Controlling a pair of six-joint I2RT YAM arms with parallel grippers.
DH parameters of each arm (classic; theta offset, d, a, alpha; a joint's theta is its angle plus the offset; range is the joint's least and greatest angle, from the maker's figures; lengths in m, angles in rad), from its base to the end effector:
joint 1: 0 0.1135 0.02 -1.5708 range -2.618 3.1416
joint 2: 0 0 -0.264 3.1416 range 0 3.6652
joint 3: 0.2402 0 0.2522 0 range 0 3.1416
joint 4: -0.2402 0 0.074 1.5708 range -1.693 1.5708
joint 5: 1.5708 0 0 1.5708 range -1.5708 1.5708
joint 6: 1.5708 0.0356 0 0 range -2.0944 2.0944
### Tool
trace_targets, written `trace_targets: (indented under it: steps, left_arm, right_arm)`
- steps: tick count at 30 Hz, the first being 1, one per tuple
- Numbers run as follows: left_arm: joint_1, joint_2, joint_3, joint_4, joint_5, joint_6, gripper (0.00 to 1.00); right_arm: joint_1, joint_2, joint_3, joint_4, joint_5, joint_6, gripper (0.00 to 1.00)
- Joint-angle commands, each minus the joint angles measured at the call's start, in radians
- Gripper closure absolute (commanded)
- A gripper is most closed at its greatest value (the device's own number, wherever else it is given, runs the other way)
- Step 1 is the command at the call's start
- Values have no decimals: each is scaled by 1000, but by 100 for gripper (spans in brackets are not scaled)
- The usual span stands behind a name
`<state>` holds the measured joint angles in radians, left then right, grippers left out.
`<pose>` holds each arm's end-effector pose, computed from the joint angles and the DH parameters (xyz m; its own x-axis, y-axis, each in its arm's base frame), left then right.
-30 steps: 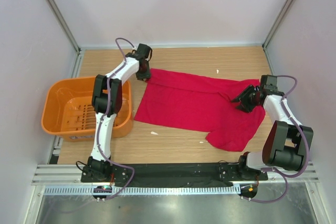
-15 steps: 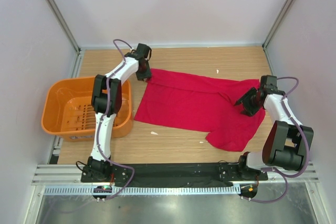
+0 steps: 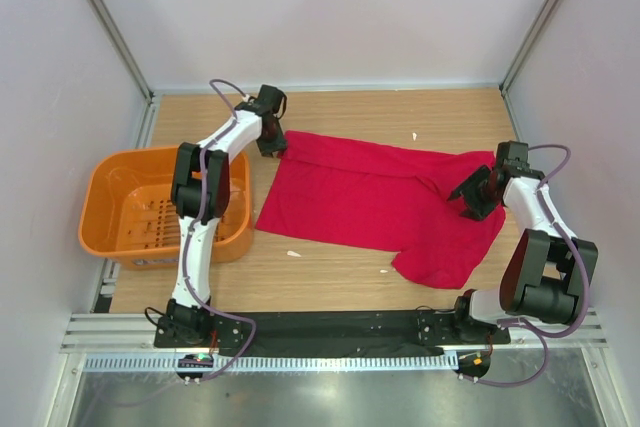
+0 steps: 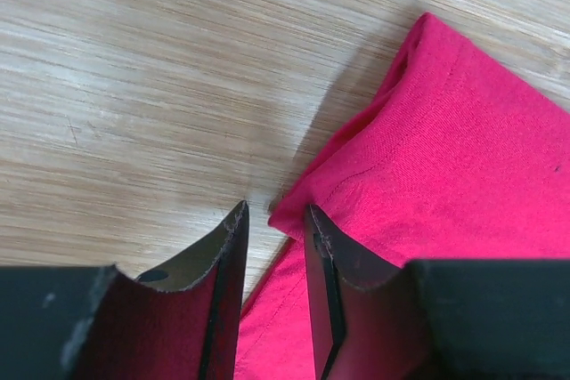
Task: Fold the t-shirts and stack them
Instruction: Fold the tshirt
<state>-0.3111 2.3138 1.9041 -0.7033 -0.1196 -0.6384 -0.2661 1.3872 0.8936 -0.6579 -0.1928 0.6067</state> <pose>0.4730 -0.1476 0.1673 -0.8370 -0.3524 -0.4187 -0.3051 0.9356 -0.1774 0.2529 -0.0619 0.2103 -0.6197 0.7489 -0.2347 0.6527 0.6578 0.3759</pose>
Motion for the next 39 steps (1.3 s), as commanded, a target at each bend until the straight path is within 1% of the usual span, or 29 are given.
trace_targets:
  steps: [1, 5, 9, 11, 12, 13, 17, 21, 22, 25, 27, 33, 39]
  left_arm:
    - [9, 27, -10, -88, 6, -69, 67]
    - [18, 59, 42, -120, 17, -106, 71]
    - [27, 79, 65, -127, 34, -152, 86]
    - [29, 85, 73, -125, 38, -174, 91]
    - [30, 85, 75, -127, 40, -179, 96]
    - [30, 88, 78, -127, 35, -179, 99]
    - [30, 67, 79, -127, -23, -159, 100]
    - [24, 10, 52, -96, -29, -118, 100]
    - [23, 0, 41, -75, -29, -113, 100]
    - [12, -62, -29, -16, -12, -107, 100]
    - [0, -88, -71, 8, -6, -104, 100]
    - [-22, -151, -89, 37, -25, -81, 100]
    - [-22, -139, -36, 22, -34, -53, 100]
  right_arm:
    - [-5, -19, 25, -8, 12, -12, 46]
    - [-5, -28, 24, -11, 12, -12, 46]
    - [-5, -27, 30, -17, 10, -12, 46]
    - [-5, -27, 34, -20, 9, -13, 46]
    - [-5, -25, 36, -22, 10, -16, 46]
    - [-5, -24, 38, -25, 16, -16, 46]
    - [-7, -19, 41, -58, 56, -24, 46]
    - [-30, -13, 38, -75, 87, -25, 47]
    - [-35, -1, 38, -72, 87, -25, 48]
    - [-45, 15, 45, -66, 102, -35, 56]
    - [-50, 30, 48, -55, 110, -38, 59]
    - [-74, 104, 62, -14, 133, -48, 57]
    - [-85, 164, 102, 0, 187, -108, 58]
